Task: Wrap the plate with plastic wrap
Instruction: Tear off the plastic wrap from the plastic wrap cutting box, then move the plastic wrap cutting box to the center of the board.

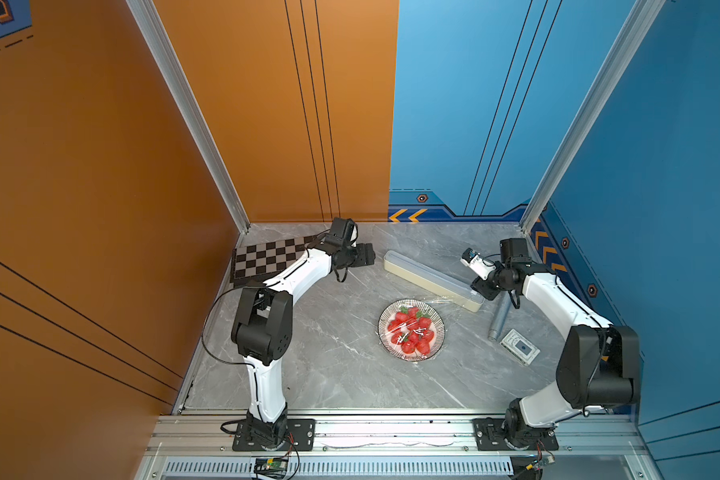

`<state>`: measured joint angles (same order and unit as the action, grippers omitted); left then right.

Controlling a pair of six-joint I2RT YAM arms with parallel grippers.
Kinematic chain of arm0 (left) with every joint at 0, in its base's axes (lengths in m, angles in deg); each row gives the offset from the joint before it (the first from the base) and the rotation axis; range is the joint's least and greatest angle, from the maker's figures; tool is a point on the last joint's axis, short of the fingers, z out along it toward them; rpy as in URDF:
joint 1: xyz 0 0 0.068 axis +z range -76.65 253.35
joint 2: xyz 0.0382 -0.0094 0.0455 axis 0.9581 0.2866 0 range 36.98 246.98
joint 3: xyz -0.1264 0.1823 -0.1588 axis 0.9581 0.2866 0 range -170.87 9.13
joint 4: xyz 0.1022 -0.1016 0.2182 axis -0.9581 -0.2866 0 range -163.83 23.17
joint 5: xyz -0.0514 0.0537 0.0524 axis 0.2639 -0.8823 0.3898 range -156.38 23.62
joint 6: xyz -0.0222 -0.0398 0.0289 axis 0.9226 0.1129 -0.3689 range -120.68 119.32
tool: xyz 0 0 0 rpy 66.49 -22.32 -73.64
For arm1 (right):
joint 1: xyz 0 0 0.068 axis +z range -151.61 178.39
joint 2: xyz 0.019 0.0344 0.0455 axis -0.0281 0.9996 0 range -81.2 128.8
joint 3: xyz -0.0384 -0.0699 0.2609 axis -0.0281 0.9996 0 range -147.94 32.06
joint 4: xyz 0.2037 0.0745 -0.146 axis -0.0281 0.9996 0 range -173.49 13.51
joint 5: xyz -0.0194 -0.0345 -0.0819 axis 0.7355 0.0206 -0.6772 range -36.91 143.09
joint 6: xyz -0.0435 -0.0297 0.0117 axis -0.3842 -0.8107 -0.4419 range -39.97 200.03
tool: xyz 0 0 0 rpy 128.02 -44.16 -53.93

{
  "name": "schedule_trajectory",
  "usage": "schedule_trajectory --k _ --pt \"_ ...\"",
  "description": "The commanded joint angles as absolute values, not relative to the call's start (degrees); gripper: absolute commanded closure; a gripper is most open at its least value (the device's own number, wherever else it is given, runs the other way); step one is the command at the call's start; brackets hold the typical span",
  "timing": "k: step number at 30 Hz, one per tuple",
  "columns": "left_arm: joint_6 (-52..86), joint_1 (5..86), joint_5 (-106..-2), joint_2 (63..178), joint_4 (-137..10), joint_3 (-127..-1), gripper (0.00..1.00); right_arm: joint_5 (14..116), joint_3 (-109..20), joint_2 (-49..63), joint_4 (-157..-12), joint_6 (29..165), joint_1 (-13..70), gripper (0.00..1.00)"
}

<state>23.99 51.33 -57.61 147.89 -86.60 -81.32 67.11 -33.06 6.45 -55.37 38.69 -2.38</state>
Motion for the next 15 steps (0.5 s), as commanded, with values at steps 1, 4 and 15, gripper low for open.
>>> schedule_trajectory --k 1,4,15 --pt "21.6 50.0 -59.9 149.4 -87.9 -85.7 0.06 65.7 -35.0 2.9 -57.2 56.0 -3.2 0.3" --pt "23.1 49.9 -57.5 154.3 -88.4 -90.9 0.05 62.6 -34.0 1.4 -57.0 71.4 -3.3 0.16" --pt "28.7 49.5 -47.2 170.2 -88.7 -106.5 0.03 67.5 -26.2 2.3 -57.1 103.2 -5.7 0.0"
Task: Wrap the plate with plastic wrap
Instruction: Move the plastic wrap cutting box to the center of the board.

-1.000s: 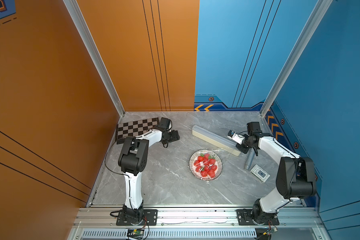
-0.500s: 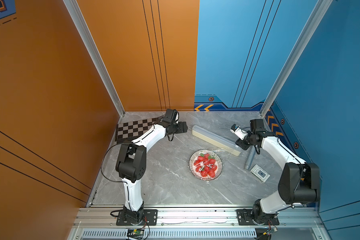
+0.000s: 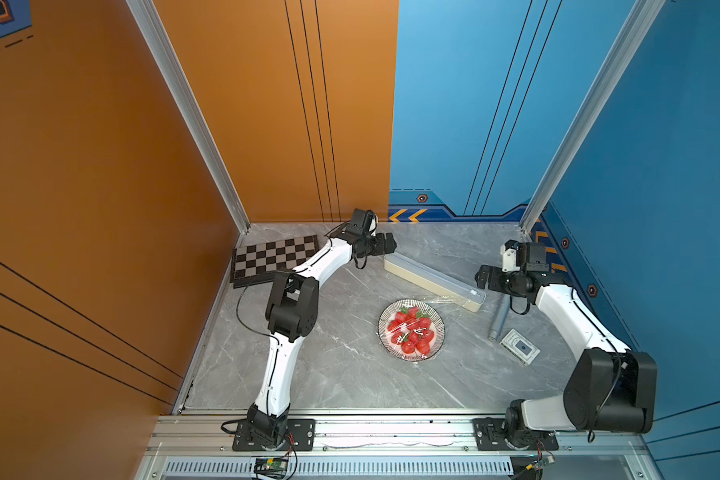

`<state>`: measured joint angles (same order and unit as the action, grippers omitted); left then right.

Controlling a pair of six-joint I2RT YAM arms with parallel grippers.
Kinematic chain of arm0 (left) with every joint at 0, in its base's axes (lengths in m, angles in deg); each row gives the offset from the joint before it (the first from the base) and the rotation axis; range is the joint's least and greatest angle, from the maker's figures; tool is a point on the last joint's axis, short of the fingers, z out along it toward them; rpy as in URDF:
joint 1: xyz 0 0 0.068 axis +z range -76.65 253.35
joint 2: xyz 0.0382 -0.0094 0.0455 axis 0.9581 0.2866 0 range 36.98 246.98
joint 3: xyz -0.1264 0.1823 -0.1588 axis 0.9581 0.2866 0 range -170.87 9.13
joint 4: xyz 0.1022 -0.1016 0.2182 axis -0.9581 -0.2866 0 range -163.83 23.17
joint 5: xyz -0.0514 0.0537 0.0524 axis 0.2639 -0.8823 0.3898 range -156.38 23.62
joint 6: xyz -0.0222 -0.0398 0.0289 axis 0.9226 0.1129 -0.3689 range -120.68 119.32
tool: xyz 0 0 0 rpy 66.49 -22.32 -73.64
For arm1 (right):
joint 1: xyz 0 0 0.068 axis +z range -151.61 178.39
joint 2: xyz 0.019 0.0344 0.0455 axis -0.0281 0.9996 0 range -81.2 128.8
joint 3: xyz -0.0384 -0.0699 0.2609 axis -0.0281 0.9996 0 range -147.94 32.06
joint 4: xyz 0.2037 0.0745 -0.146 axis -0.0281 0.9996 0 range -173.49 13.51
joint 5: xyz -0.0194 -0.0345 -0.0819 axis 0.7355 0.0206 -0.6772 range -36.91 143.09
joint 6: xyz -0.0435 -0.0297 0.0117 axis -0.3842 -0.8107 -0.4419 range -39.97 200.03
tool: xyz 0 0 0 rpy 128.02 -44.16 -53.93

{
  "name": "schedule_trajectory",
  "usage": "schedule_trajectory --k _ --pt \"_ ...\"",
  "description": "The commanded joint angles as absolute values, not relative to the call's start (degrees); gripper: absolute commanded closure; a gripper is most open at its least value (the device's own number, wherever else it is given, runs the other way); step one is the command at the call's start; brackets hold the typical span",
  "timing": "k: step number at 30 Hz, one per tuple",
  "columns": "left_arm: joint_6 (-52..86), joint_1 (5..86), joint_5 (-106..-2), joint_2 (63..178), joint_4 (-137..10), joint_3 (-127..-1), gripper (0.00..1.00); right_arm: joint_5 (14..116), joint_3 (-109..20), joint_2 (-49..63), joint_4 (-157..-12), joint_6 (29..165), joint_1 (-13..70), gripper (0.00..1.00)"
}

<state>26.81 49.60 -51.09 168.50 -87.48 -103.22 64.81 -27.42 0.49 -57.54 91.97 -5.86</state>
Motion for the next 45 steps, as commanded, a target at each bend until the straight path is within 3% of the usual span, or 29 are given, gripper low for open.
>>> schedule_trajectory --k 1,15,26,34,37,45 --pt "28.8 49.4 -46.8 171.2 -88.7 -107.4 0.03 68.1 -26.0 3.4 -57.3 104.1 -5.3 0.0" --pt "30.3 48.6 -39.6 178.5 -88.7 -113.8 0.07 73.4 -26.4 11.6 -63.7 111.0 -0.5 0.0" --pt "26.7 51.2 -48.4 163.2 -88.7 -94.4 0.08 74.5 -35.6 19.1 -67.4 108.0 6.9 0.0" --pt "22.9 52.5 -59.1 153.9 -89.7 -85.8 0.07 63.0 -38.5 16.8 -61.4 103.5 3.8 0.0" --pt "19.7 50.3 -60.9 151.2 -90.1 -85.5 0.08 61.4 -39.6 14.9 -57.4 100.3 3.8 0.04" --pt "10.7 40.7 -44.0 152.8 -90.7 -89.7 0.19 64.2 -38.3 14.9 -52.6 99.6 4.4 0.17"
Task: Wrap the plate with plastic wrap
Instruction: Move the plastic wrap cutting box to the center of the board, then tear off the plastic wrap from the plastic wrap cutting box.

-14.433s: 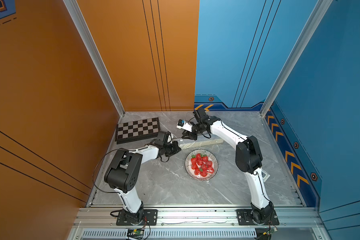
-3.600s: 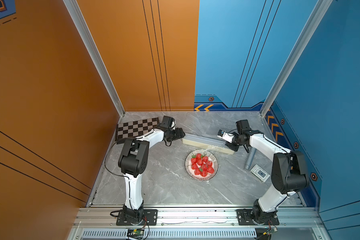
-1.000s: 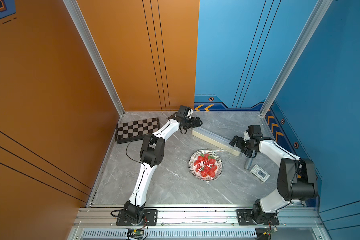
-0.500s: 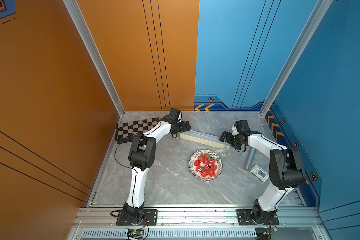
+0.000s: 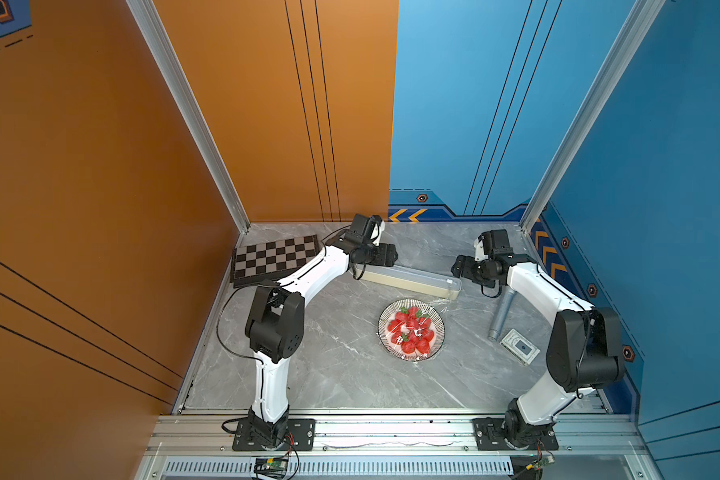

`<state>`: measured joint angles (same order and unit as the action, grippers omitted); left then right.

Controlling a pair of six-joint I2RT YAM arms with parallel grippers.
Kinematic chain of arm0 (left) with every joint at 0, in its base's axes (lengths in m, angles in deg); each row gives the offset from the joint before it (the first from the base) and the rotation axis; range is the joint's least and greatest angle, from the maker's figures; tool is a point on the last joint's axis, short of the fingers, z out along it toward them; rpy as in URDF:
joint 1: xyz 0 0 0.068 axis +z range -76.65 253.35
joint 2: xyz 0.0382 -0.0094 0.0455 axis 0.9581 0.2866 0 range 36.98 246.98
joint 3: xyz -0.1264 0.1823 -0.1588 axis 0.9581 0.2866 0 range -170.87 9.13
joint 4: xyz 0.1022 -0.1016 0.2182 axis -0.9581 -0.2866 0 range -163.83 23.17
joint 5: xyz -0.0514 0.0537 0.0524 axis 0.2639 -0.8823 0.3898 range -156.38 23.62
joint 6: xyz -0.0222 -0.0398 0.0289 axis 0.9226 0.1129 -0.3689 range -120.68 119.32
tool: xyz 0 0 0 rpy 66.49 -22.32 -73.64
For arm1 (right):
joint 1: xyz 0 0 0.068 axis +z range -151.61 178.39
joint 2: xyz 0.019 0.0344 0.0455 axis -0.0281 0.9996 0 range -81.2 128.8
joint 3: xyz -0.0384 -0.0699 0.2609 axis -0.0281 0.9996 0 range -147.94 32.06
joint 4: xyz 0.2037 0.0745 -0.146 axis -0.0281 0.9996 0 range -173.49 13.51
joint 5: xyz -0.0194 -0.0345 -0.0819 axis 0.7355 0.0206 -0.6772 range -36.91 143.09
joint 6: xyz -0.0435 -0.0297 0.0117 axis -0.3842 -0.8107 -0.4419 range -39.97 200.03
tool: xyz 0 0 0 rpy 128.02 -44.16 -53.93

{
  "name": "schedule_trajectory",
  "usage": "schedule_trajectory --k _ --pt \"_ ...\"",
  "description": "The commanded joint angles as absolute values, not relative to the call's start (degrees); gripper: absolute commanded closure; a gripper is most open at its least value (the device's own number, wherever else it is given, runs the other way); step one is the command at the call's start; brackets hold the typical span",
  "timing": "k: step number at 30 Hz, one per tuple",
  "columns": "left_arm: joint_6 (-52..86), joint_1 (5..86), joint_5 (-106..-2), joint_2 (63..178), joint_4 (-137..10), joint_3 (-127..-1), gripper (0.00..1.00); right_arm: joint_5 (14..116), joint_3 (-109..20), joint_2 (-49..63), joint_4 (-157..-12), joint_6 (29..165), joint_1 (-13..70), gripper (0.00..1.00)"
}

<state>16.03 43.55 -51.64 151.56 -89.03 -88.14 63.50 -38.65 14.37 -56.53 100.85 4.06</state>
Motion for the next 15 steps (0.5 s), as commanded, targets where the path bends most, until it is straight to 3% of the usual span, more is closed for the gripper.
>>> schedule_trajectory --k 1,4,15 --pt "9.6 39.6 -42.2 153.6 -90.9 -90.1 0.19 64.7 -38.5 15.5 -52.6 99.6 4.4 0.19" --pt "7.1 36.8 -38.1 156.2 -91.3 -91.2 0.2 66.9 -39.4 16.7 -52.6 100.3 4.0 0.25" --pt "2.5 31.7 -34.0 164.8 -91.4 -98.2 0.15 67.7 -40.1 17.2 -52.6 100.6 4.4 0.25"
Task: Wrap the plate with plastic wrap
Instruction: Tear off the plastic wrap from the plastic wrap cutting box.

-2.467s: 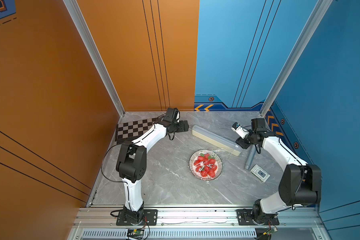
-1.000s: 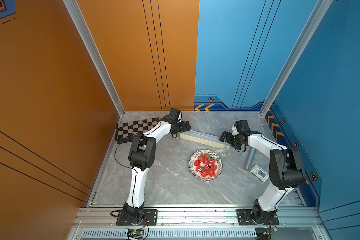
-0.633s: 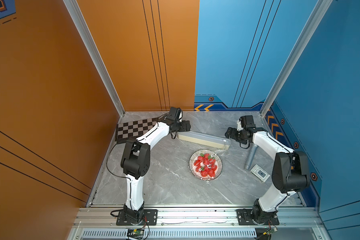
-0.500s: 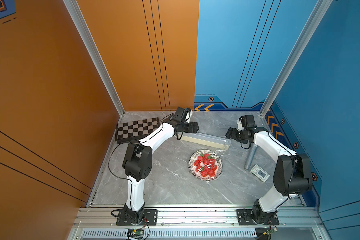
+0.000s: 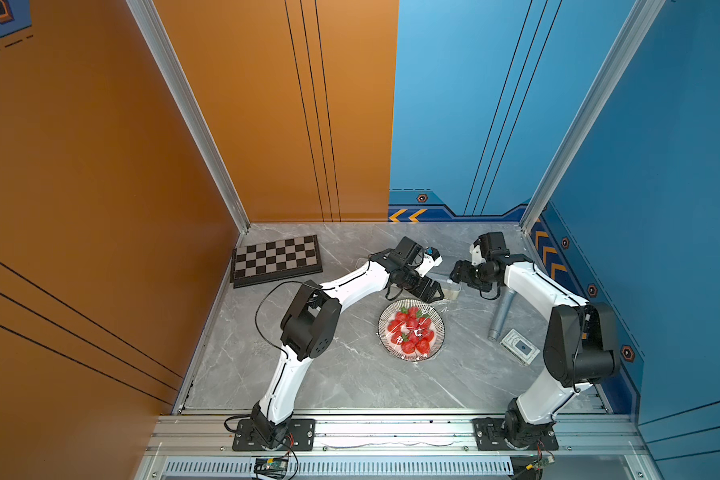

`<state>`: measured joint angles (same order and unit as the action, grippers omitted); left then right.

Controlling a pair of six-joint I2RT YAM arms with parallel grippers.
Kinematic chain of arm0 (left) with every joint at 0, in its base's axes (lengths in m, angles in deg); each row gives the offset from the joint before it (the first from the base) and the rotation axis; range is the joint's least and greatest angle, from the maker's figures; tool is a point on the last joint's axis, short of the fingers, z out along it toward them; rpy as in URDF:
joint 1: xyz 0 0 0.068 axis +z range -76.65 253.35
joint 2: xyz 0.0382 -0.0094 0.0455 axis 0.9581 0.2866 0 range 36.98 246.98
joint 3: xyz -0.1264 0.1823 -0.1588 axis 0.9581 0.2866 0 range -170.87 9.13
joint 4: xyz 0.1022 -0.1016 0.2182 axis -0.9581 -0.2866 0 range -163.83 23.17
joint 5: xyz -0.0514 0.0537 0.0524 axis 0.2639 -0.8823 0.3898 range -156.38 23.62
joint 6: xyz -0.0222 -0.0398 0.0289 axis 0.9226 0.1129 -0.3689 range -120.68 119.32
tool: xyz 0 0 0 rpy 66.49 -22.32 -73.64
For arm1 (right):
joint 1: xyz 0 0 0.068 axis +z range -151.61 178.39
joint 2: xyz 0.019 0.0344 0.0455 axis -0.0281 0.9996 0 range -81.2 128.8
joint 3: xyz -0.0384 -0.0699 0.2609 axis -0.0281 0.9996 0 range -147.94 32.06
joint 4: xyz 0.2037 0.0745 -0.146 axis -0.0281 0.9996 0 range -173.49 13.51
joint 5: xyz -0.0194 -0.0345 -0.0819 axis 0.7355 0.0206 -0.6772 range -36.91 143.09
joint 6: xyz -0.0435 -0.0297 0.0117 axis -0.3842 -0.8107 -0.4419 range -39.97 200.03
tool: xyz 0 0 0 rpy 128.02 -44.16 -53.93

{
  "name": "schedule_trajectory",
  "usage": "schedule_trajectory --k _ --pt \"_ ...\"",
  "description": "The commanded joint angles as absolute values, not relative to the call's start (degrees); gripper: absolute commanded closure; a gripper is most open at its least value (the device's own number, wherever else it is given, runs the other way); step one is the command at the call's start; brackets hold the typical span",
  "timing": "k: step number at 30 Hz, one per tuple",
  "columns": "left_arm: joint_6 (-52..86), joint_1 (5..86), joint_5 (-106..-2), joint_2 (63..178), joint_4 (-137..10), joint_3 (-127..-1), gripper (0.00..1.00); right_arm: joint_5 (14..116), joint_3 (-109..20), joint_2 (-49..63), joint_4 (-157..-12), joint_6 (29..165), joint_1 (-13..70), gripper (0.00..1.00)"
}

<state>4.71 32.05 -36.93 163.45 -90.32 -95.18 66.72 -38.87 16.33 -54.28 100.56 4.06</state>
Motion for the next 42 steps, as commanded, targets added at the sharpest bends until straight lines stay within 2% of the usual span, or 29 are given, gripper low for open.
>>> schedule_trajectory --k 1,9,14,18,25,30,33,42 --pt "2.3 31.5 -33.9 165.3 -91.5 -98.6 0.15 67.8 -40.2 17.3 -52.6 100.7 4.3 0.25" --pt "0.9 30.8 -33.6 169.1 -91.8 -101.4 0.15 70.5 -41.3 20.1 -52.5 101.4 4.5 0.17" --pt "0.7 30.7 -32.8 170.5 -92.0 -102.1 0.19 70.9 -41.9 21.5 -52.9 101.7 4.9 0.15" --pt "0.5 30.9 -32.2 171.0 -92.1 -102.1 0.31 70.9 -42.3 22.4 -53.2 102.2 5.0 0.16" --pt "0.8 31.8 -33.9 171.4 -92.0 -101.3 0.78 70.1 -42.2 22.9 -53.2 102.5 4.9 0.21" --pt "0.9 32.5 -35.0 171.4 -92.0 -100.5 0.96 69.9 -41.8 23.1 -53.2 102.5 4.6 0.26" --pt "1.1 32.9 -35.4 171.3 -92.0 -99.8 1.0 70.0 -41.6 23.2 -53.2 102.4 4.3 0.3" --pt "1.1 33.7 -36.1 170.9 -92.0 -98.0 1.0 70.1 -43.1 24.1 -53.3 102.1 3.8 0.31"
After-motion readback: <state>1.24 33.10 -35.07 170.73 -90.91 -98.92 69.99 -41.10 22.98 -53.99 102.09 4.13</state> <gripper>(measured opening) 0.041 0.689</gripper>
